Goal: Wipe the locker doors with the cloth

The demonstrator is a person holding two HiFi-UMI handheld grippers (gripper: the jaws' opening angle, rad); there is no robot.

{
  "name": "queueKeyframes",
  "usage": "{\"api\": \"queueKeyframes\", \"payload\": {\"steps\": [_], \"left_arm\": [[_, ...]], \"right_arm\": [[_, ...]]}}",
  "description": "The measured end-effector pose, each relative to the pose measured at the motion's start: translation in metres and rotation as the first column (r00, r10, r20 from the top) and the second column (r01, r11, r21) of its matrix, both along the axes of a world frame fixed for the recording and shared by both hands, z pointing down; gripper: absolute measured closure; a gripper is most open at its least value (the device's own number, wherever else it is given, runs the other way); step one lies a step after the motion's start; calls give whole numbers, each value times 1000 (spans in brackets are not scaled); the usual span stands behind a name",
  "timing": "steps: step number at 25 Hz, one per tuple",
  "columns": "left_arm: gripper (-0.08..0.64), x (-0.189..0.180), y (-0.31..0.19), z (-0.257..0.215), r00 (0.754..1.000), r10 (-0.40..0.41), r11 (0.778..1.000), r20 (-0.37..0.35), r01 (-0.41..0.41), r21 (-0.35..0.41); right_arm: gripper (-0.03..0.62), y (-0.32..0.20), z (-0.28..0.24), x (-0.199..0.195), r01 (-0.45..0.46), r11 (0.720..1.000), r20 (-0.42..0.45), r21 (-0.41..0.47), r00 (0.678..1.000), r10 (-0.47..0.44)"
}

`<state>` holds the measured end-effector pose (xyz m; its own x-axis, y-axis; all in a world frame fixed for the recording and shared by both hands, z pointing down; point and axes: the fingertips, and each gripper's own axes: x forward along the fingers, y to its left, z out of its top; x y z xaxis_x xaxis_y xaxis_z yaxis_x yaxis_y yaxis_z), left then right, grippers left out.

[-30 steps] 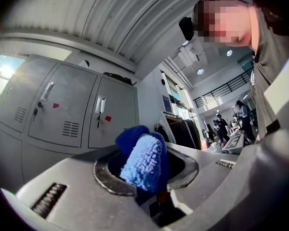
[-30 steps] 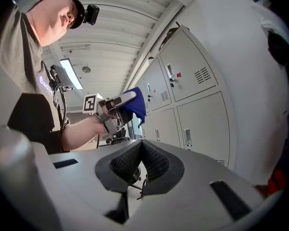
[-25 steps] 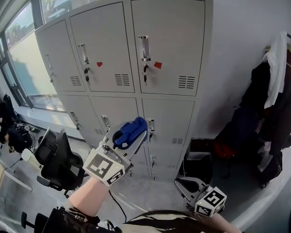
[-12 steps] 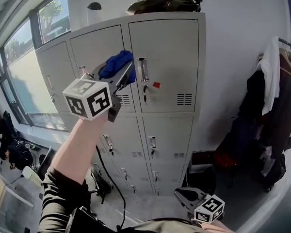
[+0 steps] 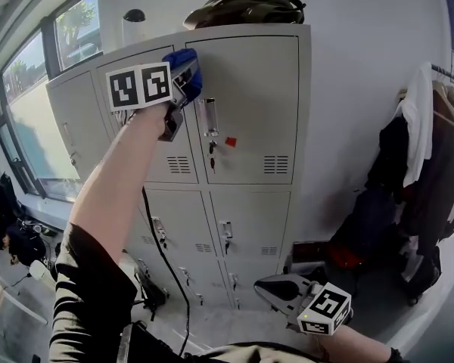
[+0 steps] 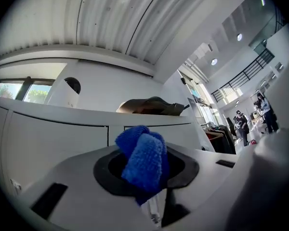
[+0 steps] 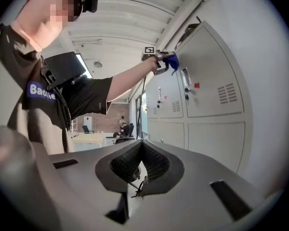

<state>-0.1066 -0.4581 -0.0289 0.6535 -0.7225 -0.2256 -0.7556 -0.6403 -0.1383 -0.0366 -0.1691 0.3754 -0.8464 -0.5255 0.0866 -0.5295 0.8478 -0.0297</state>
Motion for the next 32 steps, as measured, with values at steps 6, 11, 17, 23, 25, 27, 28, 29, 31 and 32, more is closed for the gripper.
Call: {"api": "queueKeyframes", "payload": {"steps": [6, 11, 17, 23, 25, 27, 28, 29, 31, 32], "left_arm": [[436, 3, -13, -23, 996, -87, 996, 15, 87, 4], [436, 7, -22, -29, 992, -121, 992, 32, 121, -27], [436, 12, -24, -29, 989, -148, 989, -9, 147, -25], [436, 46, -16, -18, 994, -110, 994, -3, 110, -25], [436, 70, -11, -16, 997, -76, 997, 8, 76, -18], [436, 97, -4, -16, 999, -39, 999, 14, 39, -8], [436, 112, -1, -17, 1000, -18, 1000, 18, 18, -4], [436, 126, 3, -17, 1000, 4, 1000, 23, -4, 0], [436, 154, 10, -18, 999, 44, 999, 32, -44, 10], [436, 166, 14, -18, 997, 62, 998, 35, -62, 16]], "right_arm": [[588, -6, -52, -9, 117, 988, -73, 101, 991, -110], [588, -3, -77, -16, 195, 973, -93, 124, 978, -184], [588, -5, -117, -7, 200, 957, -104, 211, 978, -181], [588, -2, -115, -1, 177, 964, -47, 196, 984, -171], [588, -2, -111, 3, 166, 968, -45, 189, 986, -161], [588, -2, -110, 8, 151, 971, -43, 187, 988, -146], [588, -2, -110, 10, 143, 972, -40, 187, 990, -138], [588, -1, -109, 13, 135, 973, -37, 186, 991, -130], [588, -1, -107, 18, 120, 976, -30, 182, 993, -116], [588, 0, -106, 20, 113, 977, -25, 180, 994, -110]]}}
